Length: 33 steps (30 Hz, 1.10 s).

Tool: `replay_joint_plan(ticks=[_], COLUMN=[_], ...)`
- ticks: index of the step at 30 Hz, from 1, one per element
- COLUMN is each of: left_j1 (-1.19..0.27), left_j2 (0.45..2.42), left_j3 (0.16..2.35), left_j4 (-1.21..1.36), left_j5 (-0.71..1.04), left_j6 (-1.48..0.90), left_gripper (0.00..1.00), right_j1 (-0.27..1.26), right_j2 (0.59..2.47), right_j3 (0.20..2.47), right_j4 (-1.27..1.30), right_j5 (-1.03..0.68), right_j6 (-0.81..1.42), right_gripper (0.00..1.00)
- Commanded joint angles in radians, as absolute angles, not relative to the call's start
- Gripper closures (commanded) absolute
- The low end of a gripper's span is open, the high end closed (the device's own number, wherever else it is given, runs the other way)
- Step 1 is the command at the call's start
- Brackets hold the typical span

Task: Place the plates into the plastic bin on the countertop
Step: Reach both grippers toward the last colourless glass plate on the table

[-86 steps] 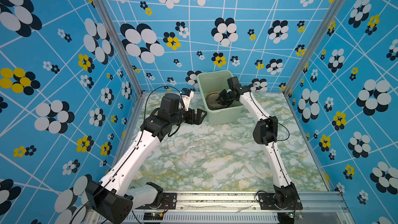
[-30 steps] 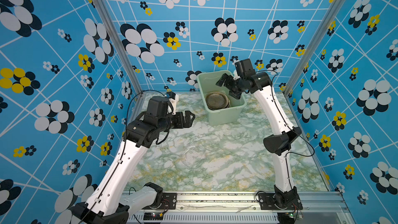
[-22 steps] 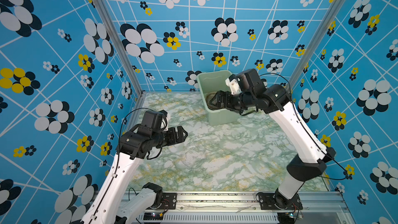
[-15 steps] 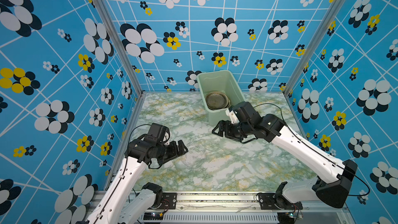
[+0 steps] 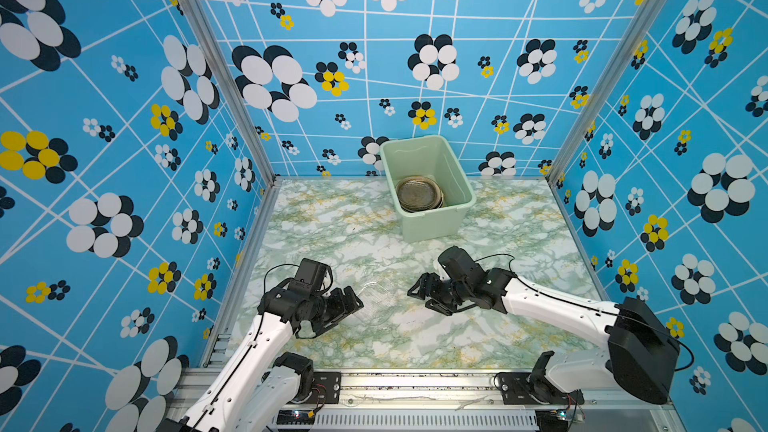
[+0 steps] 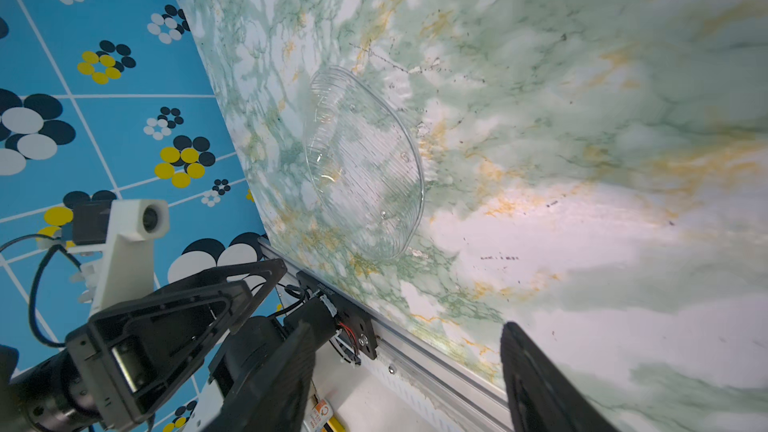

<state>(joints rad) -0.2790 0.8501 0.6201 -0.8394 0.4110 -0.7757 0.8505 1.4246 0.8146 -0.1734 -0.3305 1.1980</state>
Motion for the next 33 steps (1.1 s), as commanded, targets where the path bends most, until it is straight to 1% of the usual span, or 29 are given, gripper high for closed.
replay_joint_plan(ticks=[1, 6, 11, 16, 22, 28, 33], left_j1=[-0.261, -0.214, -0.181, -0.180, -0.182, -0.182, -0.183], left_j2=[0.865, 0.924, 0.980, 1.000, 0.949, 0.940, 0.961], left_j3=[0.571, 0.508, 0.520, 0.468, 0.376, 0.344, 0.325], left_j4=[-0.729, -0.621, -0.603, -0.541, -0.468, -0.422, -0.356], left_j5=[0.397, 0.443, 0.468, 0.481, 0.467, 0.454, 0.451], left_j6=[-0.772, -0.766, -0.788, -0.926, -1.073, -1.132, -1.181], left_gripper=[0.12, 0.19, 0.19, 0.23, 0.29, 0.36, 0.43], right_j1=[0.856, 0.854, 0.843, 0.834, 0.830, 0.830, 0.829], right_j2=[1.499, 1.604, 1.704, 1.809, 1.888, 1.923, 1.931], right_j3=[0.781, 0.802, 0.873, 0.928, 0.997, 1.018, 1.021], right_j4=[0.002, 0.071, 0.053, 0.077, 0.086, 0.084, 0.073], right_j5=[-0.375, -0.402, -0.449, -0.493, -0.530, -0.541, -0.545], right_j6=[1.242, 1.244, 1.188, 1.197, 1.199, 1.198, 1.189], right_gripper=[0.31, 0.35, 0.35, 0.38, 0.41, 0.51, 0.67])
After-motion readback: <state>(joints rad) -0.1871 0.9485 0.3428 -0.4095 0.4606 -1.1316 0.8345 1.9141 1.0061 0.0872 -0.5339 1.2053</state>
